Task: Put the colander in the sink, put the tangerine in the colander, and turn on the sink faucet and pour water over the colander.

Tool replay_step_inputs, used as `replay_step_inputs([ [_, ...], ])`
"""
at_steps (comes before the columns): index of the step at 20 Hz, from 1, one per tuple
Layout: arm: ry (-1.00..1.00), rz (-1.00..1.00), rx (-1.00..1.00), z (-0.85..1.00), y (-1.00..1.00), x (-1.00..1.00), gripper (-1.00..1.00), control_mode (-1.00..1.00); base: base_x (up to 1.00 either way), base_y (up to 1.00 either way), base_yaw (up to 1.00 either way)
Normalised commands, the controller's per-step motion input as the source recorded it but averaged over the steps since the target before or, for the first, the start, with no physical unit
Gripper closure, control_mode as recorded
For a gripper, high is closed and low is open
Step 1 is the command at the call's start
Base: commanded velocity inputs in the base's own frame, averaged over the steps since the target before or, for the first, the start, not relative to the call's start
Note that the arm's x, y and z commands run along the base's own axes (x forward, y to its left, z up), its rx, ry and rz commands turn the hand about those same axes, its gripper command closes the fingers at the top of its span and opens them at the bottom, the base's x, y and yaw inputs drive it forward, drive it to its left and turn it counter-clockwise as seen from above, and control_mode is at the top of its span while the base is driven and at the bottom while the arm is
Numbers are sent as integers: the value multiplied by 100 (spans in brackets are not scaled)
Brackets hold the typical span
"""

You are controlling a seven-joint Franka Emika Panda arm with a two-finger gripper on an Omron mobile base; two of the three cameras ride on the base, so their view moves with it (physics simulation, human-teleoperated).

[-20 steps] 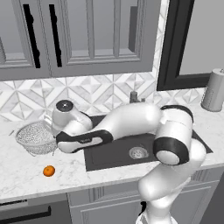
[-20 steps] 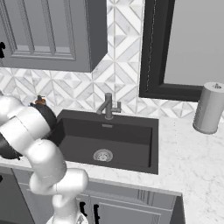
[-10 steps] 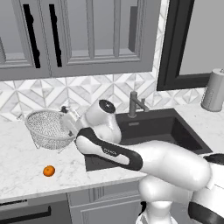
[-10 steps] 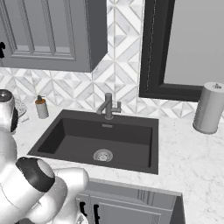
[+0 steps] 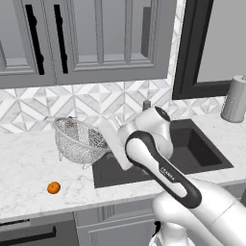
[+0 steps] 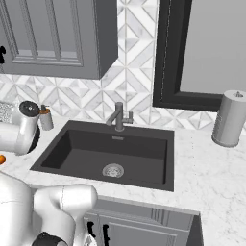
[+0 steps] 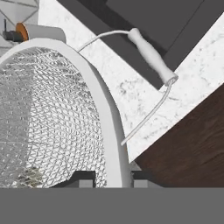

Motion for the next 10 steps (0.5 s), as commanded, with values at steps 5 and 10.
replay_step_inputs([
  [5, 23, 9, 0, 48, -62, -46, 100, -100, 0, 0, 0],
  [10, 15, 13, 0, 30, -78, -40, 100, -100, 0, 0, 0],
])
